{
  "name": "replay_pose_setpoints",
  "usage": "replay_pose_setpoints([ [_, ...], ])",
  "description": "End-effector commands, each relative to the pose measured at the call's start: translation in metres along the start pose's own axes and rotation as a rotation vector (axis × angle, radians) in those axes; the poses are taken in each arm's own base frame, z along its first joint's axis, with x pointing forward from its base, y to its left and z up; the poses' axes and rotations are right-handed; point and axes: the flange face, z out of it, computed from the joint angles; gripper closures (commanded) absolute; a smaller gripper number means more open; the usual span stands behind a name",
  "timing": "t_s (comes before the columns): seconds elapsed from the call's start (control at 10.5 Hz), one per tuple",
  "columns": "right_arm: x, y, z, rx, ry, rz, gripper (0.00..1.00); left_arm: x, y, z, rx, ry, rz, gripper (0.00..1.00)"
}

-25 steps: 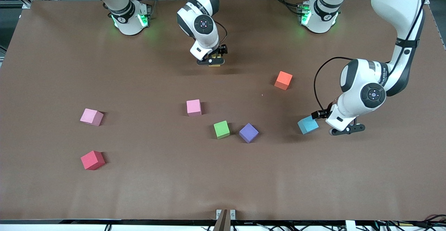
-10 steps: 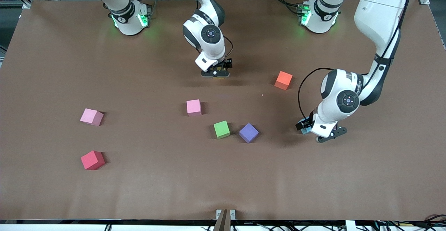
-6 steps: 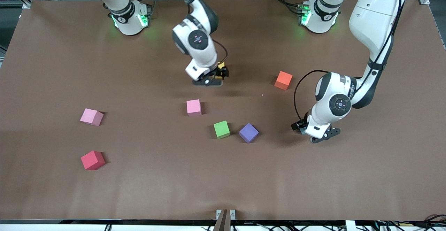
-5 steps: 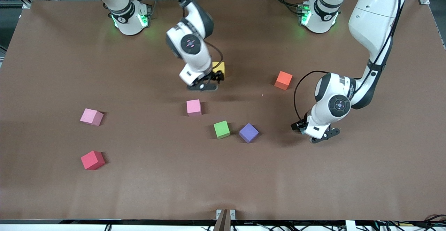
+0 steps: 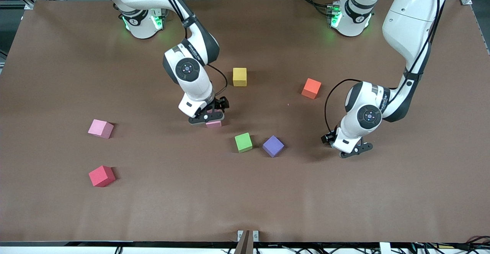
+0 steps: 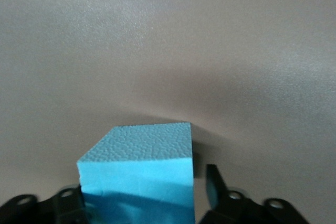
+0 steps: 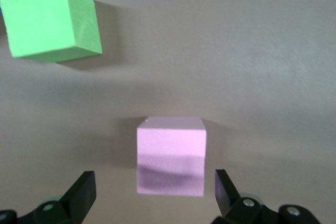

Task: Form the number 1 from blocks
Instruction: 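Grasp the pink cube with the right gripper while the left gripper lifts blue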

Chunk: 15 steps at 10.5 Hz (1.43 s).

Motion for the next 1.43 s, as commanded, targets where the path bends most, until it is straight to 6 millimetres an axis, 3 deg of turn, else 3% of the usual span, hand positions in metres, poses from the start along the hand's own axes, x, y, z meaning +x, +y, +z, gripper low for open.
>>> replay_pose_setpoints([
  [0.0,0.009,-0.003,0.014,-0.006,0.023,-0.03,0.0,0.002,0.001,-0.008,0.014,0.018,0.034,1.0],
  [0.19,0.012,0.004,0.018,-0.013,0.023,-0.041,0.0,-0.016,0.01,-0.047,0.062,-0.006,0.071,1.0],
  [0.38,0.013,0.011,0.021,-0.023,0.02,-0.056,0.0,-0.059,0.036,-0.103,0.049,-0.01,0.12,1.0],
  [0.57,0.009,0.012,0.038,-0.035,-0.003,-0.06,0.0,-0.139,0.067,-0.122,0.012,-0.052,0.123,1.0],
  [0.86,0.007,0.016,0.051,-0.042,-0.007,-0.057,0.0,-0.285,0.136,-0.114,0.045,-0.078,0.121,1.0],
  [0.95,0.009,0.023,0.051,-0.047,-0.005,-0.046,0.22,-0.331,0.154,-0.109,0.051,-0.088,0.101,1.0],
  [1.05,0.012,0.028,0.049,-0.043,-0.006,-0.018,0.6,-0.376,0.166,-0.105,0.048,-0.09,0.083,1.0],
  [1.14,0.016,0.037,0.049,-0.049,-0.004,0.0,0.75,-0.423,0.175,-0.099,0.047,-0.086,0.078,1.0],
  [1.34,0.027,0.062,0.038,-0.048,0.0,0.049,0.79,-0.505,0.19,-0.087,0.032,-0.092,0.091,1.0],
])
